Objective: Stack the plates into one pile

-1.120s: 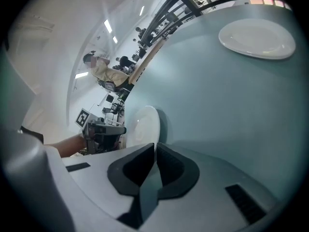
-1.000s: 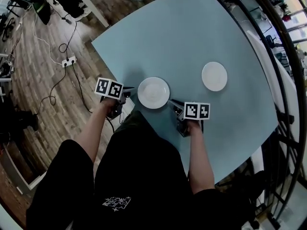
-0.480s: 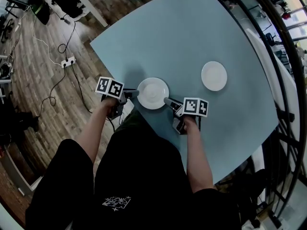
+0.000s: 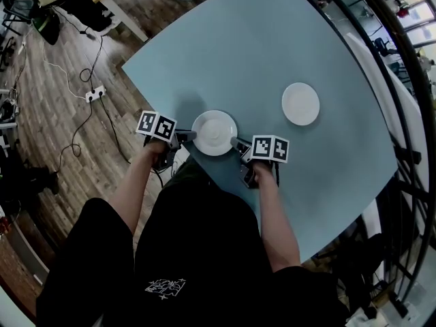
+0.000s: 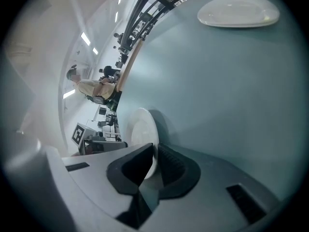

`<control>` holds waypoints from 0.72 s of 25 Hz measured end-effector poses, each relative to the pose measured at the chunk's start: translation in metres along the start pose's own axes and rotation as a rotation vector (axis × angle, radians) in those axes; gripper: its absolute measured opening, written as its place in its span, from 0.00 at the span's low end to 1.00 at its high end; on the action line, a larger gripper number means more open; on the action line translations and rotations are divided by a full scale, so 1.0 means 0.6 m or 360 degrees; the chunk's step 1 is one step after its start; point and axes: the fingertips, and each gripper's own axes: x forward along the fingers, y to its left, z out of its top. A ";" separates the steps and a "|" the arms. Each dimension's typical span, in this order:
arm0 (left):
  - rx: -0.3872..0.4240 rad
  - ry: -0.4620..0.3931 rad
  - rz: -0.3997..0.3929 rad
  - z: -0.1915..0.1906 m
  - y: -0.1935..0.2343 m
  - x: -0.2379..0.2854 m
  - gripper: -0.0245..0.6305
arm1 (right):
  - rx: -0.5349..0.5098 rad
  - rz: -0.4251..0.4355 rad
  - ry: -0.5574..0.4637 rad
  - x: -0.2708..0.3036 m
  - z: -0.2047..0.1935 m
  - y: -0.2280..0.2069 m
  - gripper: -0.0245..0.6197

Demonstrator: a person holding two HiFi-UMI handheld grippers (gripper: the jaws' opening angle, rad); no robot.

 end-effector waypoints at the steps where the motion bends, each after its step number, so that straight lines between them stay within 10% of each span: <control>1: 0.0004 0.0006 -0.0001 0.001 -0.002 -0.001 0.10 | 0.0001 0.0007 -0.0003 -0.001 0.001 0.001 0.09; 18: 0.0353 0.0236 -0.0083 0.133 -0.130 0.082 0.10 | 0.0189 -0.0022 -0.0413 -0.121 0.106 -0.051 0.09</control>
